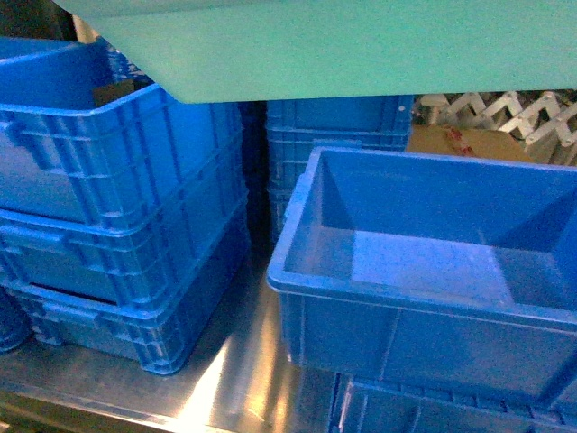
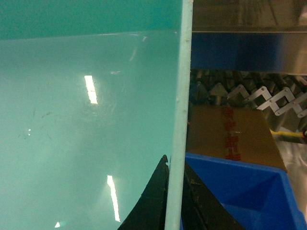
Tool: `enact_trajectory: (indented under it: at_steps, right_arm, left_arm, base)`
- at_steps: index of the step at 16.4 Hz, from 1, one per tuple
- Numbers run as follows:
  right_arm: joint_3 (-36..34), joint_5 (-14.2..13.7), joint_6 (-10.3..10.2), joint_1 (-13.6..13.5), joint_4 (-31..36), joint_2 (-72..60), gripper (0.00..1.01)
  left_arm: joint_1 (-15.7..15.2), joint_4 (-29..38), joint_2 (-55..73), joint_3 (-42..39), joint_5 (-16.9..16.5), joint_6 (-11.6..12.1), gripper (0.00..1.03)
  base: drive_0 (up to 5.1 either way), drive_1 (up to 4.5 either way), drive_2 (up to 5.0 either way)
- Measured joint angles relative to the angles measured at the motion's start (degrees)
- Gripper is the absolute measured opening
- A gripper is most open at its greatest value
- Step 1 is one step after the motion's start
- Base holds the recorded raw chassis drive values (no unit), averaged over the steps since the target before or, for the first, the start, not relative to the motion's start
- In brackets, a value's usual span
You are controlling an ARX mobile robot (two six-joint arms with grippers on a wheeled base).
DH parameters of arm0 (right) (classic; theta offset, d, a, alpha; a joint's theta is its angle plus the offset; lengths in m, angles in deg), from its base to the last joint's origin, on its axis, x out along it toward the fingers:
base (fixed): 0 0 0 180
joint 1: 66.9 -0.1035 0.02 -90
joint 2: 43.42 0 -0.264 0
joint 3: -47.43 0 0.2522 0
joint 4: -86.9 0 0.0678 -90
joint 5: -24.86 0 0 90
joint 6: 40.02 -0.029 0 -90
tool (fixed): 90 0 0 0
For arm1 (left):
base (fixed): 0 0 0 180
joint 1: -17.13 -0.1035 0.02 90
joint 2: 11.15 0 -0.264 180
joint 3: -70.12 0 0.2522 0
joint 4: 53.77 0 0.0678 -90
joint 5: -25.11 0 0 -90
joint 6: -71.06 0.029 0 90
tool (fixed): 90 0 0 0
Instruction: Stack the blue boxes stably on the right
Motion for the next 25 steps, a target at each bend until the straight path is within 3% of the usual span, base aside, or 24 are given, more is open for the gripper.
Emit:
enact_trajectory:
  at_steps: [12,25]
  right_arm:
    - [0.02,0.00,0.00,-0.02,0.02,0.00,0.07]
    - [0.00,0.04,0.00,0.13,-0.07,0.00,0.07]
  left_arm:
    - [0.00,0.00,0.00,0.00,0.02,0.00,0.02]
    - [0.26,0.02,0.02,0.00,-0.13,0.04,0.02]
  base:
    - [-1.6,-1.62,-1.6]
    - [3.3,-2.03,-2.0]
